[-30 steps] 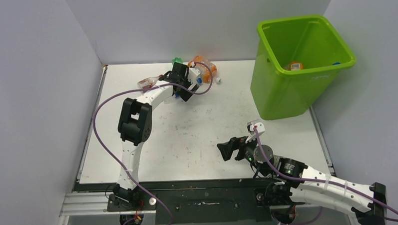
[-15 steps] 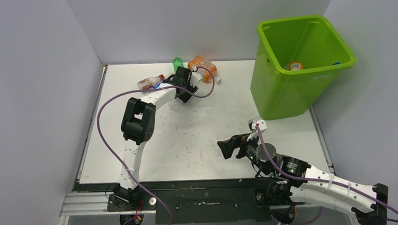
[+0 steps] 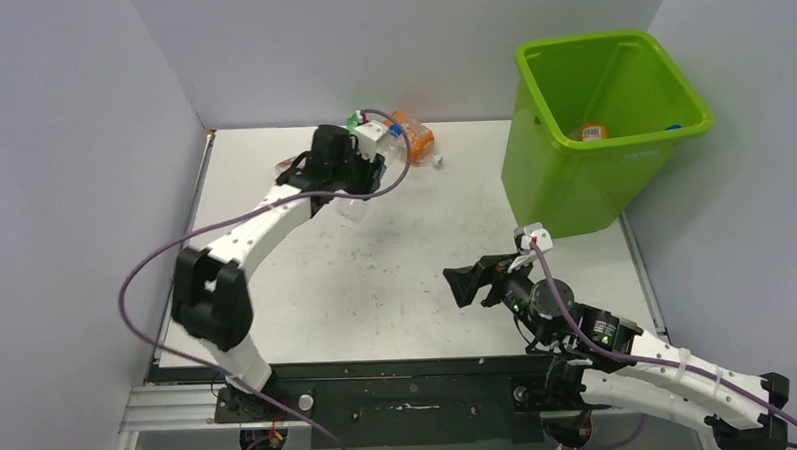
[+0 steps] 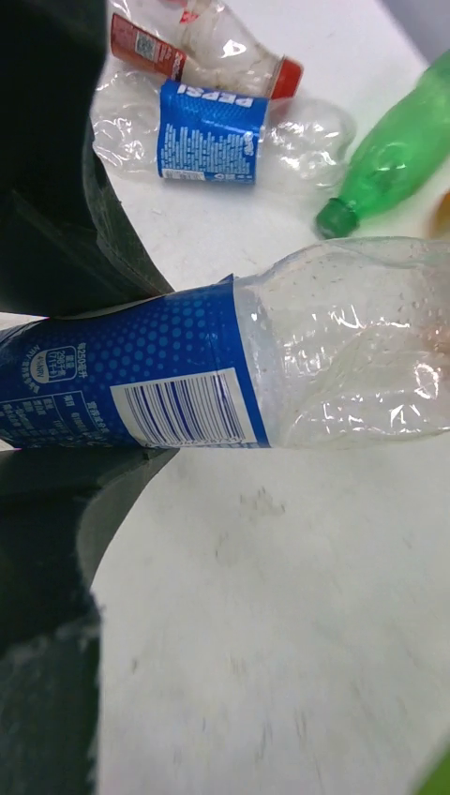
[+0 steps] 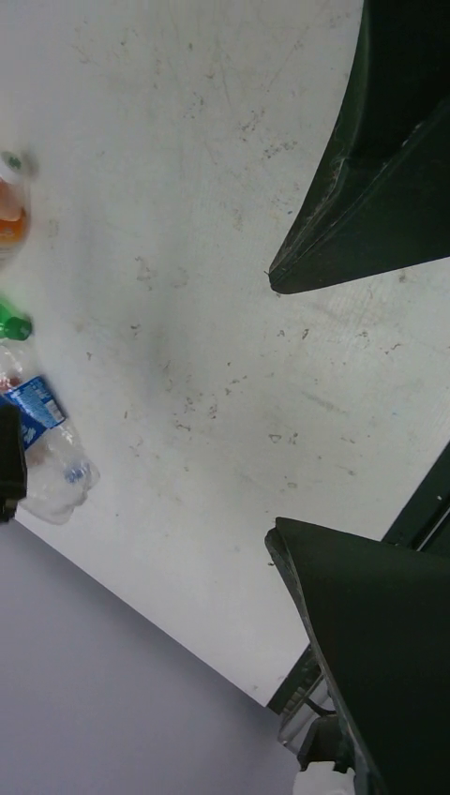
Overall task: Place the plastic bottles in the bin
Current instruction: Pick up the plastic bottle at the center of the board.
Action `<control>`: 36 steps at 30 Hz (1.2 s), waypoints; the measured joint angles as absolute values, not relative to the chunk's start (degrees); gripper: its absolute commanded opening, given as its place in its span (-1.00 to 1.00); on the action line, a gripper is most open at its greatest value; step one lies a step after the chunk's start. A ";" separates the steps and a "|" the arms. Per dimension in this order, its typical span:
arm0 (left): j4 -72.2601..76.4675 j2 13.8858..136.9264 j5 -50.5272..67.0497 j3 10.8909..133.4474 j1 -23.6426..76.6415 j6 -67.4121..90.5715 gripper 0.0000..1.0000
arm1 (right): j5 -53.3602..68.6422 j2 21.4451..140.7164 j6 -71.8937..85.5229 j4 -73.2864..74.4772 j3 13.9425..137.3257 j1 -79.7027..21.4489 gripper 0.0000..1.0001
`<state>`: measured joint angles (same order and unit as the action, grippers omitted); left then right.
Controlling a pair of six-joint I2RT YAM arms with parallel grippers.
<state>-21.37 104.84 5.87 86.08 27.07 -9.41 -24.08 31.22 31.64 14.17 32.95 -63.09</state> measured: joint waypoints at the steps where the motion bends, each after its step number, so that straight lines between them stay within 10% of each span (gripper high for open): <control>1: -19.00 99.31 7.75 82.81 27.00 -7.57 -0.89 | -24.45 31.62 31.05 14.22 34.09 -63.09 0.89; 13: 15.90 51.75 27.22 40.71 29.15 6.33 -1.00 | -24.64 34.76 20.03 10.20 45.36 -63.07 0.86; 36: 29.08 42.37 29.41 27.55 44.95 6.50 -1.00 | -10.28 53.08 23.88 -3.62 57.93 -63.09 0.81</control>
<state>29.08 42.37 29.41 27.55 44.95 6.50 -10.28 53.08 23.88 -3.62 57.93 -63.09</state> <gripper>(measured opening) 0.408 0.961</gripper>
